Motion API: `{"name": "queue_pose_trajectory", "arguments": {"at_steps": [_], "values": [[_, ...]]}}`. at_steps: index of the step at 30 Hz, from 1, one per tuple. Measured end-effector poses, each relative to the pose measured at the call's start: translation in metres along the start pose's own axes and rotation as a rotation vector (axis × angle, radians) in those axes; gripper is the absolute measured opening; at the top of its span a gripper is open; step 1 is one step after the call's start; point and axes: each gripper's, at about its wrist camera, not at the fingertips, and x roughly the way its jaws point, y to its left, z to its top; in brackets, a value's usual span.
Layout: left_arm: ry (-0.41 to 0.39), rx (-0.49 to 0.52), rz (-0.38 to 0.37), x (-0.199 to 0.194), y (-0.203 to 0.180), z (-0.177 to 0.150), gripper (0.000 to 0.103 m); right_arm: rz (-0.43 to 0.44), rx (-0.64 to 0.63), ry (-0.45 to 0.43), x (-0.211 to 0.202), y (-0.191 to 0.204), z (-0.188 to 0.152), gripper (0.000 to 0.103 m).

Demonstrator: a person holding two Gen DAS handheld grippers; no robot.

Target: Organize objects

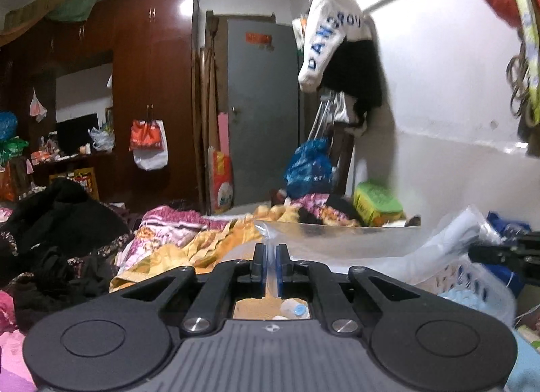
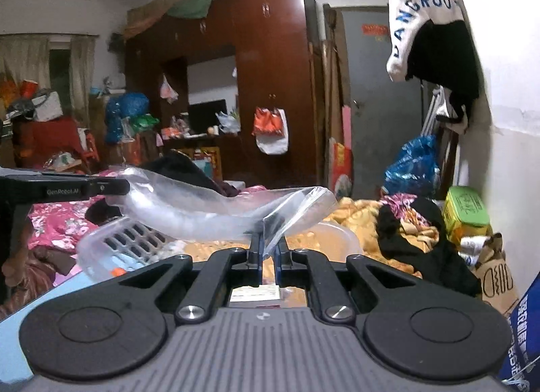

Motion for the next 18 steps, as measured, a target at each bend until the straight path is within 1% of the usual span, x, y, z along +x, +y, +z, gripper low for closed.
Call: {"name": "queue_pose_trajectory", "arguments": {"at_steps": [1, 2, 3, 4, 5, 6, 8, 9, 10, 11, 13, 14, 16, 18], "values": [[-0.003, 0.024, 0.033, 0.003, -0.003, -0.001, 0.020, -0.019, 0.013, 0.011, 0.002, -0.004, 0.003, 0.018], [-0.008, 0.050, 0.084, 0.005, -0.006, -0.003, 0.030, -0.041, 0.029, 0.018, 0.002, -0.005, 0.004, 0.043], [-0.010, 0.059, 0.112, 0.005, -0.007, -0.003, 0.053, -0.059, 0.043, 0.008, -0.004, -0.007, 0.004, 0.070], [-0.019, 0.050, 0.108, 0.001, -0.006, -0.004, 0.064, -0.061, 0.048, -0.011, -0.011, -0.007, 0.004, 0.082], [-0.036, 0.034, 0.083, -0.006, -0.003, -0.005, 0.065, -0.046, 0.044, -0.033, -0.018, -0.007, 0.003, 0.094], [-0.053, 0.022, 0.063, -0.013, 0.000, -0.005, 0.065, -0.035, 0.038, -0.045, -0.027, -0.007, 0.002, 0.096], [-0.076, 0.011, 0.041, -0.035, 0.003, -0.009, 0.065, -0.049, 0.034, -0.048, -0.043, -0.004, 0.000, 0.097], [-0.085, 0.015, 0.028, -0.044, 0.002, -0.011, 0.066, -0.052, 0.035, -0.053, -0.052, -0.003, -0.004, 0.102], [-0.105, 0.024, 0.003, -0.058, 0.001, -0.017, 0.068, -0.045, 0.037, -0.063, -0.063, -0.002, -0.010, 0.103], [-0.119, 0.037, -0.021, -0.073, -0.001, -0.026, 0.073, -0.036, 0.037, -0.064, -0.071, -0.001, -0.015, 0.103], [-0.138, 0.058, -0.061, -0.097, -0.006, -0.045, 0.076, -0.008, 0.039, -0.073, -0.091, 0.002, -0.031, 0.103], [-0.146, 0.075, -0.083, -0.111, -0.008, -0.058, 0.076, 0.004, 0.041, -0.075, -0.097, 0.002, -0.038, 0.103], [-0.145, 0.083, -0.100, -0.124, -0.009, -0.080, 0.076, 0.033, 0.045, -0.065, -0.112, 0.007, -0.060, 0.103], [-0.129, 0.074, -0.132, -0.133, -0.008, -0.103, 0.076, 0.050, 0.054, -0.067, -0.111, 0.009, -0.070, 0.103]]}}
